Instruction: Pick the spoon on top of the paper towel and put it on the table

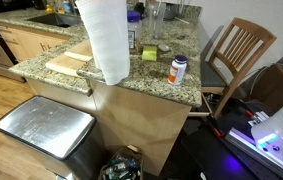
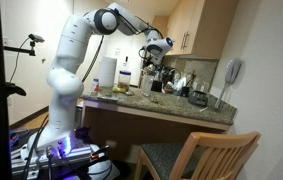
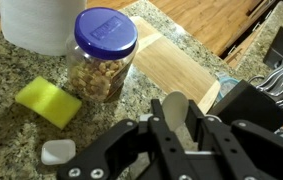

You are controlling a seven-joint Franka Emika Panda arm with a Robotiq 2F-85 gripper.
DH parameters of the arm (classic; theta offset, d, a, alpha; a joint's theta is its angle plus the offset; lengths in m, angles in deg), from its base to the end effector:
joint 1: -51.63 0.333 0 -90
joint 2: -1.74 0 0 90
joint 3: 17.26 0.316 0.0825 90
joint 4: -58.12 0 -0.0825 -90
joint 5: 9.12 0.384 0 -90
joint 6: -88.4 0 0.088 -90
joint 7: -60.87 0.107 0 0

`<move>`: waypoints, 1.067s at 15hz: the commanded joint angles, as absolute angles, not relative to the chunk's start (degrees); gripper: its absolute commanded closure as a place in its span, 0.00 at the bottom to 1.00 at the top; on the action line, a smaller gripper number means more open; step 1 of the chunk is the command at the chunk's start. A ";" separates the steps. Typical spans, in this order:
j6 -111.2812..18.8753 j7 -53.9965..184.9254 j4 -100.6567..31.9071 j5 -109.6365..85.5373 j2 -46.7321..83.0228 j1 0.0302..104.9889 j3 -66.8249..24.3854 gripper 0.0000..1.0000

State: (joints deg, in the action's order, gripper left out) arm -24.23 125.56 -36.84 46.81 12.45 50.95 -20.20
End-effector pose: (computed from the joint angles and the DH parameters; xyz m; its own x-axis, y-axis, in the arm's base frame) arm 0.6420 0.0158 0.5354 0.1619 -0.6611 -0.7327 -0.9469 0.1049 -0.3039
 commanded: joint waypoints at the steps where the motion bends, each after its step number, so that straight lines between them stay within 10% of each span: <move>1: -24.22 126.13 -36.56 46.66 12.89 50.60 -19.88 0.79; 3: -23.59 126.54 -36.51 47.52 13.35 50.43 -19.78 0.95; 13: -29.16 134.96 -36.28 50.10 17.11 50.61 -20.08 0.95; 14: -29.78 135.20 -36.37 49.78 17.01 50.71 -20.05 0.54; 16: -30.33 135.24 -36.48 49.19 16.23 50.85 -19.95 0.47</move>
State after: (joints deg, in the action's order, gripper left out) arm -28.90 134.38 -36.71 49.54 16.78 50.76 -20.21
